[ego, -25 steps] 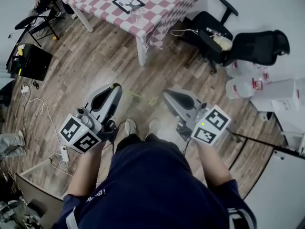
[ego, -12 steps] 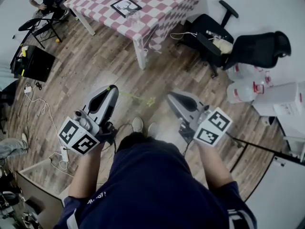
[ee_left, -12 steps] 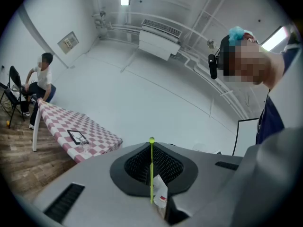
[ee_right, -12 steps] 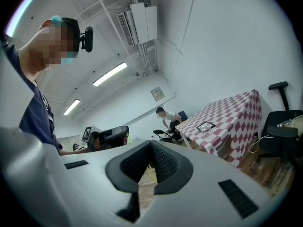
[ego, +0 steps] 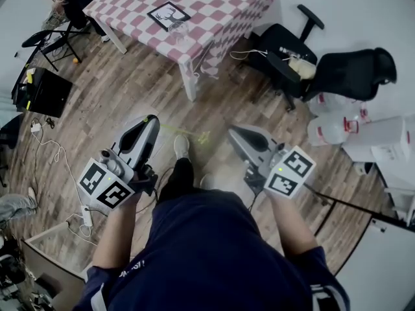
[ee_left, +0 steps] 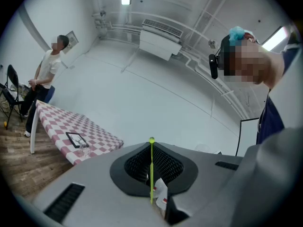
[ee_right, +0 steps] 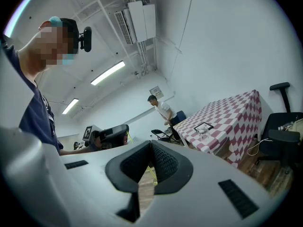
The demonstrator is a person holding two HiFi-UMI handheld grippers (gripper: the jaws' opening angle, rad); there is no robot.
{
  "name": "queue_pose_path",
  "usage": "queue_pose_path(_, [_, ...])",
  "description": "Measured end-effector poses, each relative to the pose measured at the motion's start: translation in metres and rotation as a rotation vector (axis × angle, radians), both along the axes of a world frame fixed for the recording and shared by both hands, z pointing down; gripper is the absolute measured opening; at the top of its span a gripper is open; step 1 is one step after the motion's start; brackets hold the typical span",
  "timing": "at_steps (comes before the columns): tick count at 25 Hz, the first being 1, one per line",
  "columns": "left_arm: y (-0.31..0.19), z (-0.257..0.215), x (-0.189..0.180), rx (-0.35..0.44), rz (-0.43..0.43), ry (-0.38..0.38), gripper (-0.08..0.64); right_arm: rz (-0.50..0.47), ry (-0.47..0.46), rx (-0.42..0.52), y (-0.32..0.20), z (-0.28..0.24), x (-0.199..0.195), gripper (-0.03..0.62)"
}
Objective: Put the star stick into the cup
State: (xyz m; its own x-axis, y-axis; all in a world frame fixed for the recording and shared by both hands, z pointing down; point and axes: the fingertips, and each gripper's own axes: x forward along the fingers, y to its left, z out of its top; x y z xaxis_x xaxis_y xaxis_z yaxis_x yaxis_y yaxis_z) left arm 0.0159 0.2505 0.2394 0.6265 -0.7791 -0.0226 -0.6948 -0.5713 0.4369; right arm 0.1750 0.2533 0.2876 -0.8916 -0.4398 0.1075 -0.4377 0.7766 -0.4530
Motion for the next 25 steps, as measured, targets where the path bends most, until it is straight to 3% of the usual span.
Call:
queue_pose_path(6, [-0.053,0.013,-0.024,-0.015,0.005,0.011,0.034,0.009,0.018,-0.025,-0.051,0.014,-0.021,0.017])
queue_pose_path(25, [-0.284,0.052,-0.136,-0.096,0.072,0.041,0.034,0.107,0.069,-0.144,-0.261,0.049,-0.128,0.015])
